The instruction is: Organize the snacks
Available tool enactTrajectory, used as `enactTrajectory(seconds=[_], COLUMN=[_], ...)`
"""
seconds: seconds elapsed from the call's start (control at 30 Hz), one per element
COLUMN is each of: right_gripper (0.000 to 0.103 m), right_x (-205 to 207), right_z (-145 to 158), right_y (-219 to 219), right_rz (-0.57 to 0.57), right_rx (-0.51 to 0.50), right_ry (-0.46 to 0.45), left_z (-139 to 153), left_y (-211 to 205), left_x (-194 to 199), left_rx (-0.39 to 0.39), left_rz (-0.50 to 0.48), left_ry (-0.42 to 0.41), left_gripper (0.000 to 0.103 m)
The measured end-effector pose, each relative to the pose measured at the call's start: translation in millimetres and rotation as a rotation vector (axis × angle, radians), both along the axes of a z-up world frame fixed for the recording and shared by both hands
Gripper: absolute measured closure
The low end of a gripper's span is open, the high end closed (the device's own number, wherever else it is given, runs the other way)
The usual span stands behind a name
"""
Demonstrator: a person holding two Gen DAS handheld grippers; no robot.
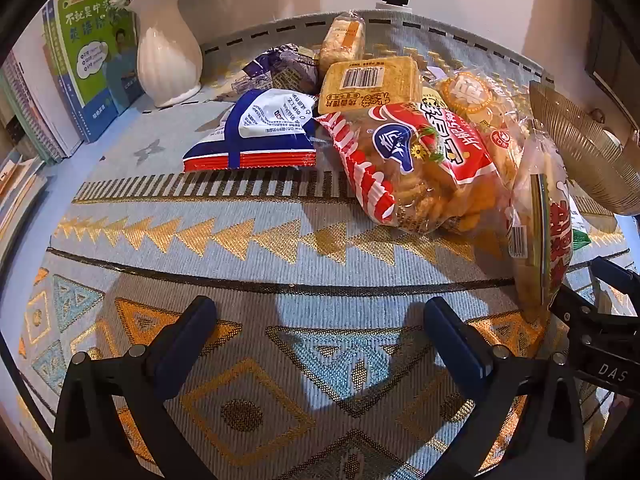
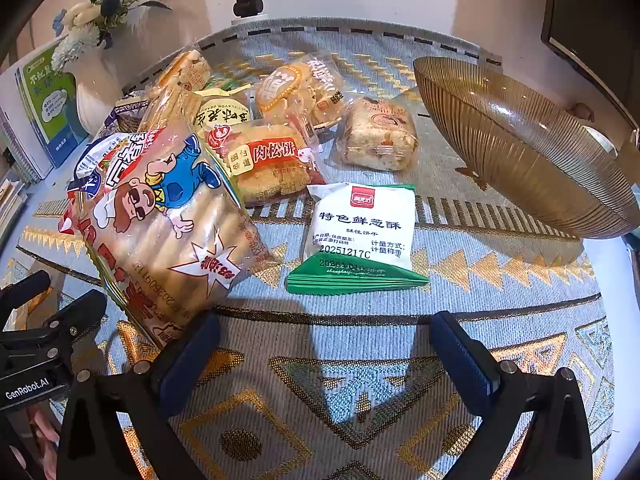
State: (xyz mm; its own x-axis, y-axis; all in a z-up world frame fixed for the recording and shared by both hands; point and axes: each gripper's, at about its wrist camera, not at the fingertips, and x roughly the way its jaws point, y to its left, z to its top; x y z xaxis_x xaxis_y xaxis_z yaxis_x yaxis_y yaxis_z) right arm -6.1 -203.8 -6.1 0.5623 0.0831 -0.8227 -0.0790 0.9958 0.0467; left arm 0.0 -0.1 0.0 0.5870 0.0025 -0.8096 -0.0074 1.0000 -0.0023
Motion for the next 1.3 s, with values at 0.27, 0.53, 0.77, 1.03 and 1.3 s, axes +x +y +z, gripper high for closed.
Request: enactTrajectory(seconds=[0.27, 0.53, 0.77, 1.03, 1.3], right_gripper=[0.0, 0.0, 0.0, 0.0, 0.0], right_x=[0.4, 3.1, 2.8, 2.9, 2.4], right_z=[1.4, -0.9, -0.9, -1.1, -0.7], right_y=[-1.4, 2.1, 2.3, 2.7, 2.3], right_rz=[0.025, 0.024, 0.024, 0.024, 0.024], right_rx=[-0.027, -0.03, -0.029, -0.028, -0.028], right_ry=[-0.001, 0.0, 0.0, 0.0, 0.0], left_z=[0.2, -0.4, 0.0, 0.1, 0.2], left_y=[-1.2, -3.8, -4.2, -4.3, -4.4], left_x=[5.7, 11.3, 11.7, 11.5, 11.6], left_rx=[-0.006, -0.005, -0.005, -0.005, -0.005], left_rz=[0.0, 0.001, 0.001, 0.002, 0.002], left_ry=[-0.002, -0.003, -0.002, -0.001, -0.001], left_gripper=[0.0, 0.0, 0.0, 0.0, 0.0])
